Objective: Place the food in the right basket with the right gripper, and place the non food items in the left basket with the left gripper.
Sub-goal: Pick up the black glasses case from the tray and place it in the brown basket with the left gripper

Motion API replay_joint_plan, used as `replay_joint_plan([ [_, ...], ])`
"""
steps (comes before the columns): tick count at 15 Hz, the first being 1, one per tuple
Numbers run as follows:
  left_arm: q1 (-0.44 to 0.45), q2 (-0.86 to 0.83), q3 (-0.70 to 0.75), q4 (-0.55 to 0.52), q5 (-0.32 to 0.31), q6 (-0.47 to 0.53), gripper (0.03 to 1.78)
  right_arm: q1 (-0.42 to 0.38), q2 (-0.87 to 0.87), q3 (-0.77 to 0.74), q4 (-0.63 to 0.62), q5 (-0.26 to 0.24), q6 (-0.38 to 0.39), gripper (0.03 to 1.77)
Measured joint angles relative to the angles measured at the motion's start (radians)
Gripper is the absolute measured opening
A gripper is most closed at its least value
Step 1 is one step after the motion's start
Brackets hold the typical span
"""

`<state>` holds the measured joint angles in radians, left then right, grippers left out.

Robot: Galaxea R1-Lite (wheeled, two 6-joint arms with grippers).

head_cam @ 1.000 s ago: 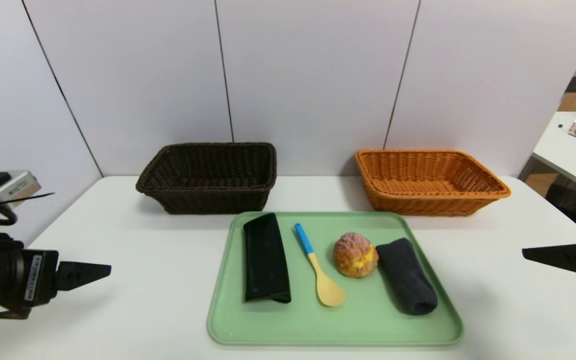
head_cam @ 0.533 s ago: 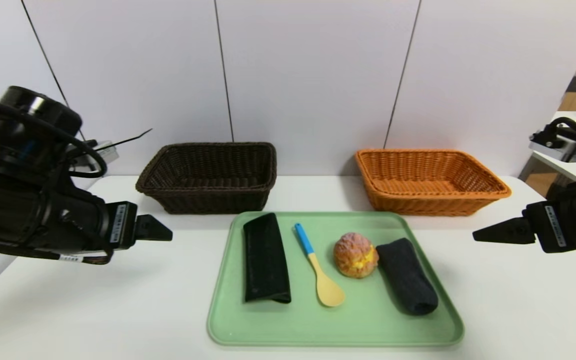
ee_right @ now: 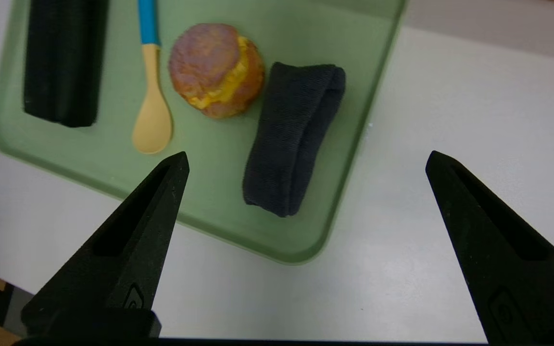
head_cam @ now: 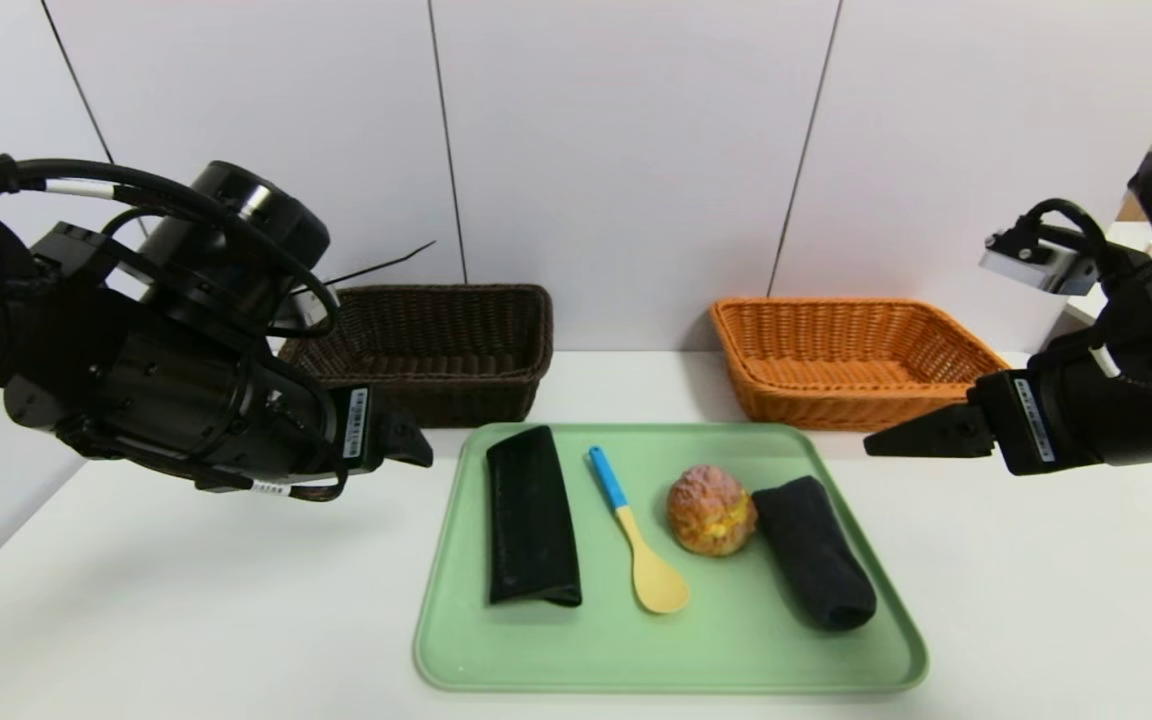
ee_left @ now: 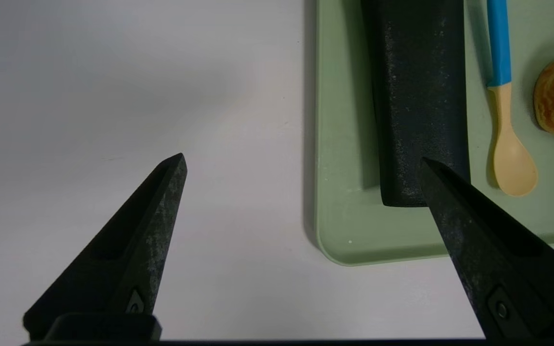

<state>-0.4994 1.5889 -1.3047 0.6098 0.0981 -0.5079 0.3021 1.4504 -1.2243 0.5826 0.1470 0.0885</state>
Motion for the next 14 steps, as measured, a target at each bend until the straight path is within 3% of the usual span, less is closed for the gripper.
replay_joint_plan([
  [1,-0.019,0.010,-0.010,0.000,0.001,-0.013,1.69,0.004,-0.010,-0.010,0.000,0.026,0.001,1.70],
  [7,-0.109,0.067,-0.094,0.033,0.006,-0.092,1.69,0.036,-0.105,-0.044,0.009,0.072,0.002,1.70],
  [14,-0.188,0.172,-0.179,0.066,0.034,-0.140,1.69,0.096,-0.169,-0.108,0.025,0.078,0.036,1.70],
])
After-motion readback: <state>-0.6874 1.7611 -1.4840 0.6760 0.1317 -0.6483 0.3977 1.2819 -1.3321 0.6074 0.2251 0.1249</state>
